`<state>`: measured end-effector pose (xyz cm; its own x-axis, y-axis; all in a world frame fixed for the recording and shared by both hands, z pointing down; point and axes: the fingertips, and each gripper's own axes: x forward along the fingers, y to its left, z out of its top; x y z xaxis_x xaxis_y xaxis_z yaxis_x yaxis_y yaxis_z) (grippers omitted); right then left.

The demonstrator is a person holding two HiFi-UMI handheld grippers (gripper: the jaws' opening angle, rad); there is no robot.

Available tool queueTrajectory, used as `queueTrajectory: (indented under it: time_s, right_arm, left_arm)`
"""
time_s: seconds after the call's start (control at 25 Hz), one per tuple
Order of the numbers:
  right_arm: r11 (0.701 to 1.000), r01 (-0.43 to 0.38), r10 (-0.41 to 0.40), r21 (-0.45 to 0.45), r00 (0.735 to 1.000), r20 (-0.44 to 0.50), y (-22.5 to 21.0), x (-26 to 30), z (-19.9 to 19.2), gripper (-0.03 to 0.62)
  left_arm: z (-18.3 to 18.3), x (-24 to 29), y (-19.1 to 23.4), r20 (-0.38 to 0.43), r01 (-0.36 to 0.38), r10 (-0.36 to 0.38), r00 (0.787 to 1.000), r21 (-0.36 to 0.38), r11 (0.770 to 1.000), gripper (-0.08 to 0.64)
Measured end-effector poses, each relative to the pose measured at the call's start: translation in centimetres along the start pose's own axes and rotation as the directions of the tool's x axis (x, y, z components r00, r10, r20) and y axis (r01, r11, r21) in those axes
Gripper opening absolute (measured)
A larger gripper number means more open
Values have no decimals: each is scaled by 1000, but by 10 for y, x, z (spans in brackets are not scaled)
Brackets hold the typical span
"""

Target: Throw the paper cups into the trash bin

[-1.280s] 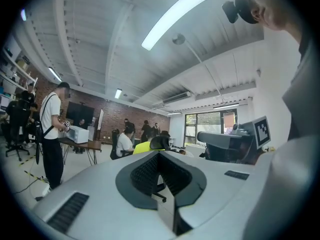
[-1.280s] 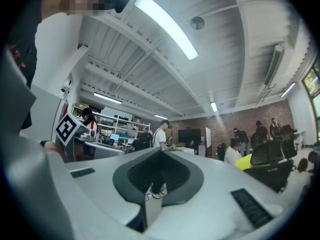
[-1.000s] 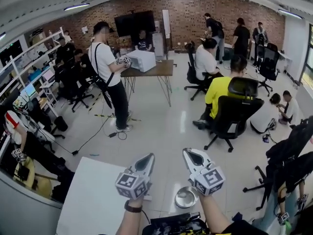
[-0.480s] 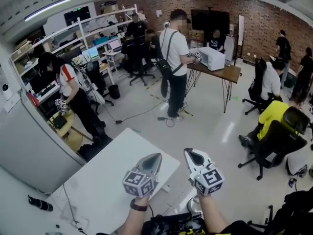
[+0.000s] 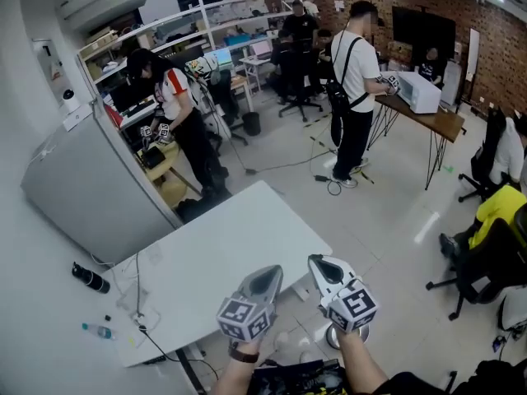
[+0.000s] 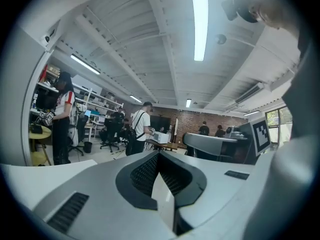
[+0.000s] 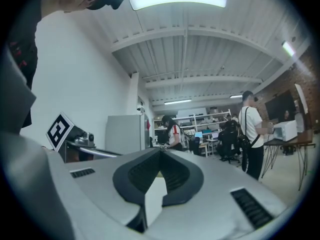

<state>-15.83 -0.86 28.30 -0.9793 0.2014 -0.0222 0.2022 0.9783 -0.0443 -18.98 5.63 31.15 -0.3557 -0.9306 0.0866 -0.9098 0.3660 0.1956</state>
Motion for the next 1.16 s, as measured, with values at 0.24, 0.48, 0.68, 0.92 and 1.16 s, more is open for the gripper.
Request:
queueTrajectory:
  time_s: [0.24, 0.48, 0.68, 0.92, 1.16]
  right_arm:
    - [992, -123, 123, 20, 992, -14, 52, 1, -9, 2]
    - [982, -186, 186, 44, 983, 6, 97, 18, -5, 2]
    - [975, -213, 214, 54, 977, 2, 121, 23, -7, 2]
    - [986, -162, 162, 44, 987, 2, 103, 9, -10, 2]
    - [991, -130, 130, 40, 991, -12, 76, -1, -16, 2]
  left_arm:
    - [-17, -48, -1, -5, -85, 84, 996, -38, 996, 0]
    - [-20, -87, 18, -11, -133, 133, 991, -44, 990, 0]
    - [-23, -111, 28, -7, -152, 152, 988, -54, 987, 0]
    - [-39, -95, 23, -21, -110, 109, 994, -69, 992, 0]
    - [-50, -67, 12, -46, -65, 63, 997, -47, 997, 0]
